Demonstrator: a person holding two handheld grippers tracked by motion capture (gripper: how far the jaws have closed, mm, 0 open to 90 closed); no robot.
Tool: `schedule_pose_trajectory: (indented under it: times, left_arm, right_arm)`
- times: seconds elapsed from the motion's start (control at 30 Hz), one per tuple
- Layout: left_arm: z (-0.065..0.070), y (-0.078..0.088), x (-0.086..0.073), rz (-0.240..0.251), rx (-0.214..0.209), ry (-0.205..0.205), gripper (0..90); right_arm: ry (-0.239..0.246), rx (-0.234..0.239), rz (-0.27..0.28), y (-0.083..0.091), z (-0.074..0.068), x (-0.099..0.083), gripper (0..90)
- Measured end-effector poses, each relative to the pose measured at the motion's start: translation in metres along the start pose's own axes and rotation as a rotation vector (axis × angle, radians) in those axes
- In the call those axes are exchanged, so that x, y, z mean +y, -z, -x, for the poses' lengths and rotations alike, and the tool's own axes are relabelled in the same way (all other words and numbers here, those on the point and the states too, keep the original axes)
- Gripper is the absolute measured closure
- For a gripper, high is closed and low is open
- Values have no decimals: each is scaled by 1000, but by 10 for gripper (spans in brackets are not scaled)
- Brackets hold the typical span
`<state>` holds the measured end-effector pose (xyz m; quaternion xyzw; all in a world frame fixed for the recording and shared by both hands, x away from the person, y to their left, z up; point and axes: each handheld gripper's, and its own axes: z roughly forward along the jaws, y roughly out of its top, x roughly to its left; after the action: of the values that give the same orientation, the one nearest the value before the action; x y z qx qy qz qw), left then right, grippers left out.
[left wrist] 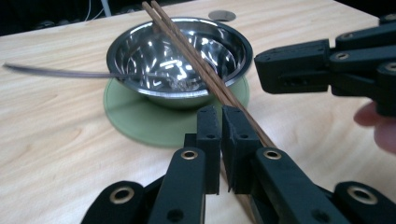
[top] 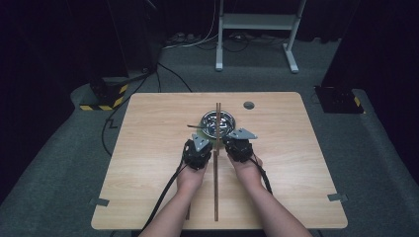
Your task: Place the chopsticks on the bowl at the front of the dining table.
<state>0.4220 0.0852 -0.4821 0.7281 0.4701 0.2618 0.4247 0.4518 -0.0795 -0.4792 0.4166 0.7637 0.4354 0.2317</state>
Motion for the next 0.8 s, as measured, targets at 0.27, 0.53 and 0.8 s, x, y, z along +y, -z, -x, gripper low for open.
schedule_pose_trajectory:
  times: [0.27, 0.53, 0.8]
  left_arm:
    - [-6, -18, 3, -18, 3, 26, 857]
    - [-4, -26, 1, -35, -5, 31, 857]
    - [-5, -30, 2, -35, -11, 29, 858]
  right_arm:
    - [-6, -11, 0, -11, -1, 3, 892]
    - [-6, -5, -13, -14, -6, 0, 891]
    - [-11, -16, -19, -18, -8, -2, 891]
